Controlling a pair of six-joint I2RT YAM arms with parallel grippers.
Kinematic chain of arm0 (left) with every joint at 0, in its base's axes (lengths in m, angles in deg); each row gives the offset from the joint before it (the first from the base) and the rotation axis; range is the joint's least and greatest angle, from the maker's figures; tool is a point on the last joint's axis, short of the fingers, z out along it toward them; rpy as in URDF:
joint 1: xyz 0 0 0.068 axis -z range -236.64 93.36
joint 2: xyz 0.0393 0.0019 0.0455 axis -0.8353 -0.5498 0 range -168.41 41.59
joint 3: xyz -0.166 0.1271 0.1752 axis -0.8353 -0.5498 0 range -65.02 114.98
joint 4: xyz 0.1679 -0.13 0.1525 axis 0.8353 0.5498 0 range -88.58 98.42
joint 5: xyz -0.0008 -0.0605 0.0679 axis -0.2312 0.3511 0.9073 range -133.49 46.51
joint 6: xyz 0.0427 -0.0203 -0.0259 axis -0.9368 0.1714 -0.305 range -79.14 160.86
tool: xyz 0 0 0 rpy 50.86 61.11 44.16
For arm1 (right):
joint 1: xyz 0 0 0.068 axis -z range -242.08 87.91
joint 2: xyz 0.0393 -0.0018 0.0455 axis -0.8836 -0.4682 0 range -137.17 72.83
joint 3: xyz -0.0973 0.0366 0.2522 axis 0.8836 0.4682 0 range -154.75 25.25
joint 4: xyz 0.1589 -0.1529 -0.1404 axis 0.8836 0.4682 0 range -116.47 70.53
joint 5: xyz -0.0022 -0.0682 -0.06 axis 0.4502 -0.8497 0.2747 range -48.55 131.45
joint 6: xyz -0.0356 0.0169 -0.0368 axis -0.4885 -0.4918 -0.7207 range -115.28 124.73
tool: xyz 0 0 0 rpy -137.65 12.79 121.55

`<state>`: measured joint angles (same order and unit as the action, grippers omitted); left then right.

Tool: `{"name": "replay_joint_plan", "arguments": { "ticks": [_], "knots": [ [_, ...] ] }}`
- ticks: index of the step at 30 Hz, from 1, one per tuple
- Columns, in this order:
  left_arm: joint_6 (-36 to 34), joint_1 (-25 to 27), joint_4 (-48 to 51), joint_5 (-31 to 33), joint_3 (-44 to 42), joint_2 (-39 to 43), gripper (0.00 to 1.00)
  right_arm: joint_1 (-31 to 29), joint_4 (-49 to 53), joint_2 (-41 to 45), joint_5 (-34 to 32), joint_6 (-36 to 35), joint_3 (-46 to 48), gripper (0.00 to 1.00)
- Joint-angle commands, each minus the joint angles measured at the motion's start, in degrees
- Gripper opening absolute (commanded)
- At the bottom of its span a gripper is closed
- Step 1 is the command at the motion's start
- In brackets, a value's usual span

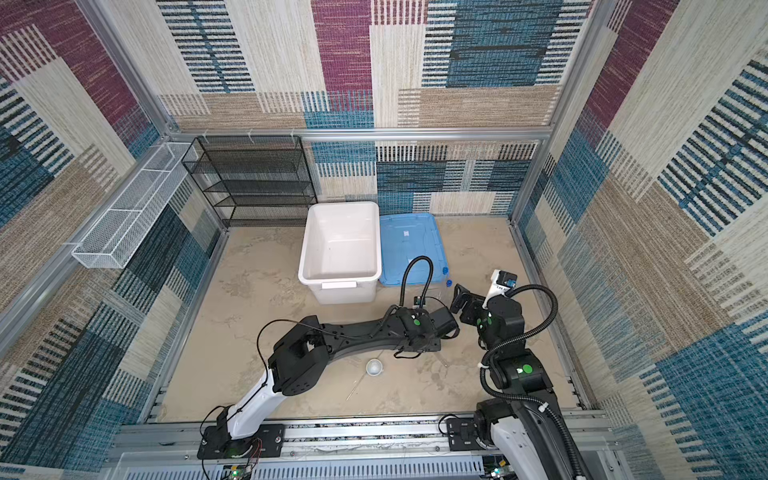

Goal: Organize the chemistry lab equipment
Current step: 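Close the left gripper on the third blue-capped test tube, then lift the third tube upright with the left gripper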

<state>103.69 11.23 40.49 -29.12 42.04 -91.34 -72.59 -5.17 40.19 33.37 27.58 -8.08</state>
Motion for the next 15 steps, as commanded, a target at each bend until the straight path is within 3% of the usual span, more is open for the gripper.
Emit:
{"name": "replay_joint_plan", "arguments": {
  "ticks": [1,4,10,15],
  "knots": [
    [-1.3,-0.2,1.0,-0.4,-2.3,1.9,0.34,0.0,-2.1,0.2,-0.5,-0.5,0.1,0.99],
    [-4.1,-0.3,0.6,0.6,-3.9,3.8,0.25,0.0,-2.1,0.2,-0.5,-0.5,0.2,0.99],
    [-6.6,-0.9,-3.1,-1.2,-11.8,8.0,0.24,0.0,-2.3,0.1,-0.3,-0.6,0.2,0.99],
    [-11.1,-0.8,-2.6,-3.5,-13.1,9.7,0.26,0.0,-2.0,-0.2,0.0,-0.7,0.2,0.99]
  ]
}}
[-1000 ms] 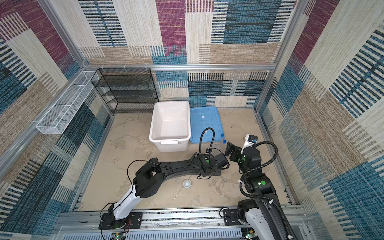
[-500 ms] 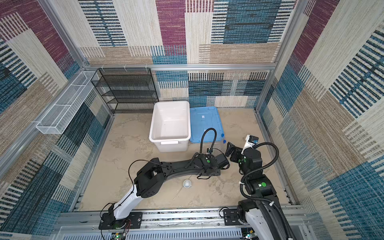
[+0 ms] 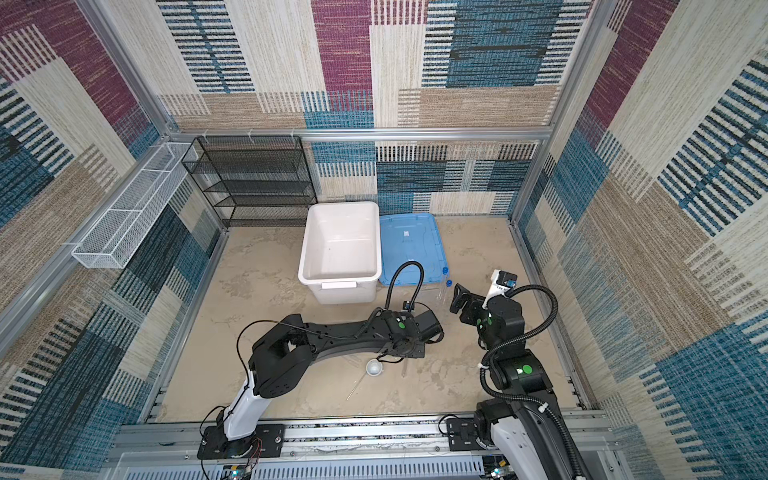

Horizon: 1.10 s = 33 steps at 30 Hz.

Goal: Organize the chemistry lab equipment
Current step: 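Lift the third tube upright with the left gripper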

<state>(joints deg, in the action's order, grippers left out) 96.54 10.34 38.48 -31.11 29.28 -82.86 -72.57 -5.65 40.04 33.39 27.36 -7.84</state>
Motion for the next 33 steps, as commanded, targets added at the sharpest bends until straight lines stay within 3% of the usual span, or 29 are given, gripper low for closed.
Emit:
{"name": "replay_joint_plan", "arguments": {
  "ticks": [1,6,15,21,29,33],
  "knots": [
    [-5.9,0.0,-0.6,-2.8,-0.1,1.3,0.27,-0.1,-1.6,-0.1,0.0,-0.5,0.0,0.99],
    [-10.1,0.0,2.5,-6.7,0.8,1.0,0.28,-0.1,-1.6,-0.1,-0.2,-0.5,0.0,0.99],
    [-15.1,0.3,6.2,-7.8,5.4,-2.7,0.32,-0.1,-1.5,0.5,0.0,-0.5,0.0,0.99],
    [-15.5,0.5,9.9,-5.8,4.6,-2.7,0.18,-0.1,-1.7,0.2,0.0,-0.6,0.2,1.0],
    [-15.0,0.4,10.7,-4.9,4.2,-2.9,0.19,-0.1,-1.7,0.2,0.1,-0.6,0.2,1.0],
    [-14.4,0.0,8.5,-4.2,2.1,-0.8,0.1,-0.1,-1.9,-0.1,0.6,-0.6,0.2,1.0]
  ]
}}
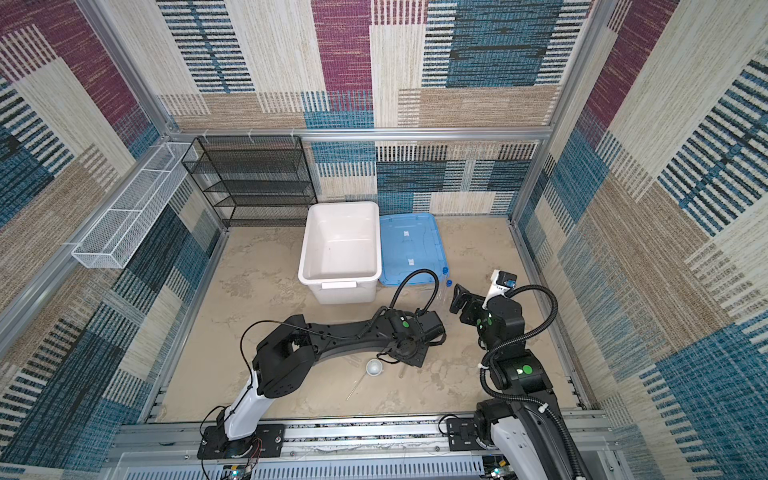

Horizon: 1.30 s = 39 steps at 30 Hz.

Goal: Organize the chemistry lab equipment
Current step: 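Lift the third tube upright with the left gripper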

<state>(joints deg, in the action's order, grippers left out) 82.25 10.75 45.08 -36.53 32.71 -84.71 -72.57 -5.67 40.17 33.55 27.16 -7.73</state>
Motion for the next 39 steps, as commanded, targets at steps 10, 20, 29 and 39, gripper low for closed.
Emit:
{"name": "replay_joint_plan", "arguments": {
  "ticks": [10,20,29,39],
  "knots": [
    [-3.9,-0.9,-17.3,0.4,-14.8,12.1,0.08,-0.1,-3.2,-1.2,5.5,-1.2,0.4,1.0],
    [-9.8,-1.3,-39.0,2.4,-30.0,27.1,0.08,0.2,-4.8,-7.1,20.3,-0.6,-3.2,0.99],
    [-14.6,-2.1,-44.6,3.9,-38.2,38.9,0.09,0.4,1.6,-13.4,36.8,-7.0,-14.6,0.99],
    [-16.7,-3.0,-47.8,4.3,-44.2,42.8,0.1,0.1,3.4,-22.4,50.8,-11.1,-16.0,0.91]
  ]
}}
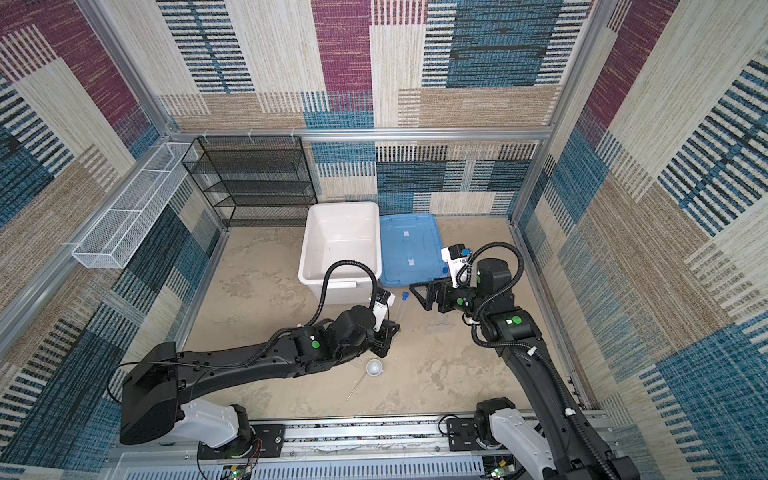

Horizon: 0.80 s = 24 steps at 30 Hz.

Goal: Organize the chemistry lab equipment
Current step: 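Lift the third tube upright with the left gripper, then move the right gripper to the held tube's blue cap and close on it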

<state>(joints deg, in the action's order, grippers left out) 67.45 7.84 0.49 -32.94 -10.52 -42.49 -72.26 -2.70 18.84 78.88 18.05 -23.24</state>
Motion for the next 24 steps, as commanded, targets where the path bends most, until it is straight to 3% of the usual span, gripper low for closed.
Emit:
{"name": "replay_joint_plan", "arguments": {
  "ticks": [1,11,24],
  "knots": [
    [-2.0,-0.1,-3.3,0.9,-1.3,0.7,0.1,-0.4,0.7,-1.5,5.9,-2.2,-0.5,0.88],
    [-2.6,-0.1,-6.5,-0.9,-3.8,1.1,0.1,-4.6,-1.3,-7.0,6.1,-1.0,1.3,0.72],
    [-2.5,-0.1,-7.7,-1.9,-4.3,0.2,0.1,-5.5,-4.0,-9.8,8.1,-0.5,2.8,0.46]
  ]
}}
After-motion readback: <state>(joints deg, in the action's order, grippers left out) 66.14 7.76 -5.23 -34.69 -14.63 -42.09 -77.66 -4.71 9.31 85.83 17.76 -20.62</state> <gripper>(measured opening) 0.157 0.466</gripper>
